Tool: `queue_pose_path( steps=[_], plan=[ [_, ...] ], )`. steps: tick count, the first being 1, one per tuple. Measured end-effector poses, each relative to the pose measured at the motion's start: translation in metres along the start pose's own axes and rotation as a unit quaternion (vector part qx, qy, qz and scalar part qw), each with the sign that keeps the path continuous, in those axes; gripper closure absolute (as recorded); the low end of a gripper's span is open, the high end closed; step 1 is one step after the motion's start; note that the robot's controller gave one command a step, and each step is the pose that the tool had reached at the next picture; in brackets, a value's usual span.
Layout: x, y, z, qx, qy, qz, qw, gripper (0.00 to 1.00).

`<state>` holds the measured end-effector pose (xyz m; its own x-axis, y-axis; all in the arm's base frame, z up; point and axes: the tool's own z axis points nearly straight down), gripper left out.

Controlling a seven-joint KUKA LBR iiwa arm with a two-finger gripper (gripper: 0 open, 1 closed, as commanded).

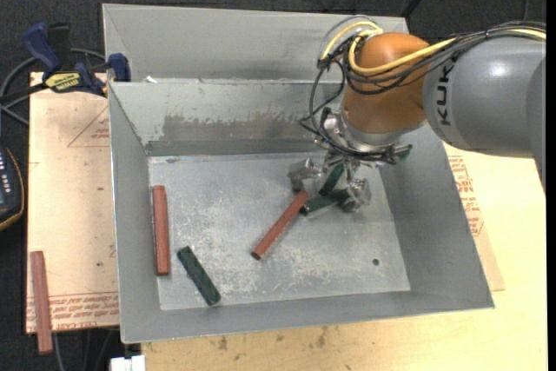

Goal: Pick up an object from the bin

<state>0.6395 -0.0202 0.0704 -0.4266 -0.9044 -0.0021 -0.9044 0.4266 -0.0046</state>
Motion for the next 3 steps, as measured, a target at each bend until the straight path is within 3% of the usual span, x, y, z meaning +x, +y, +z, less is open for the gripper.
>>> queue_pose_path(
  steps=[1, 2, 3],
  plan=[
    [-0.004, 0.002, -0.001, -0.001, -0.0008, -0.002, 1.0, 1.0],
    [0.011, 0.016, -0.118, 0.003, -0.0018, 0.0, 1.0, 1.0],
    [0.011, 0.017, -0.113, -0.002, -0.0008, 0.0, 1.0, 1.0]
  ],
)
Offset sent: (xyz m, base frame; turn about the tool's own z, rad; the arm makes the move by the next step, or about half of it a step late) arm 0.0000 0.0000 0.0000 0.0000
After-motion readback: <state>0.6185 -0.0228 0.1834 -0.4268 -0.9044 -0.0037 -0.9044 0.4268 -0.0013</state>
